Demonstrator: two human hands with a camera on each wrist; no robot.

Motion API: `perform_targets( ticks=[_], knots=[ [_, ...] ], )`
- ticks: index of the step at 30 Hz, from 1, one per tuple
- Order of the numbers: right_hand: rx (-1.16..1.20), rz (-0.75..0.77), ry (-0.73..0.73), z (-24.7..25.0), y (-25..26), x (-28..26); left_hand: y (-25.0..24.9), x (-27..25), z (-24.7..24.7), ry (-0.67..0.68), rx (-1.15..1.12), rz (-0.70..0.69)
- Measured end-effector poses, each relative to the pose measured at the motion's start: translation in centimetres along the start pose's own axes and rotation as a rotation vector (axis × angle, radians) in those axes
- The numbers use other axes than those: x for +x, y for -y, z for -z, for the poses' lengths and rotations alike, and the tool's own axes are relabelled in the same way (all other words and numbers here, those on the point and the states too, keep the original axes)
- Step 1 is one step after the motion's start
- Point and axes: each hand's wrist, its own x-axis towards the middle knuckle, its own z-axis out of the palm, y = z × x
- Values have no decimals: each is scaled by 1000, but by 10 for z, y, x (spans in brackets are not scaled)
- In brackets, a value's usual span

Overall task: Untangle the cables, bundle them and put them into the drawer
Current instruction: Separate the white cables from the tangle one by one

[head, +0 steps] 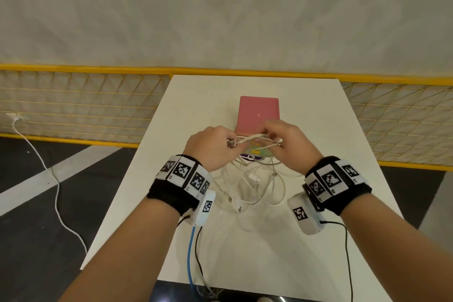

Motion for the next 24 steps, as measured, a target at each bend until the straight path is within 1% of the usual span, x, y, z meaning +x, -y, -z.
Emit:
perform_targets(
  ticks=[1,2,5,6,7,8,10,12,14,16,18,20,22,24],
  knots=[
    [95,-53,28,1,3,-1,2,1,-2,-22,12,21],
    [172,-99,86,2,6,-3,3,2,-4,-40,19,42],
    [355,-215,322,9,3,-7,4,3,-12,-82,-16,97],
    [446,-252,349,12,0,-8,4,3,-13,-80,-59,107],
    [502,-274,333,14,-4,-9,5,3,-13,-59,-124,110],
    [501,-281,285,14,-9,-9,6,4,-13,-23,-206,101],
    [359,-266,160,12,-17,-9,9,5,-11,62,-367,62],
    [202,-246,65,7,-25,-7,13,8,-12,109,-448,31],
    [93,-214,1,4,-29,-5,17,12,-15,108,-461,15],
    [22,-114,-41,7,-32,-5,21,12,-15,67,-528,-13],
    [-70,23,1,11,-40,-8,24,11,-13,-15,-617,-31],
    [-201,120,98,13,-49,-12,26,10,-9,-95,-660,-28],
    [-305,158,166,14,-55,-16,26,11,-6,-128,-629,0],
    [-336,134,172,18,-57,-22,29,12,-6,-152,-507,61]
  ],
)
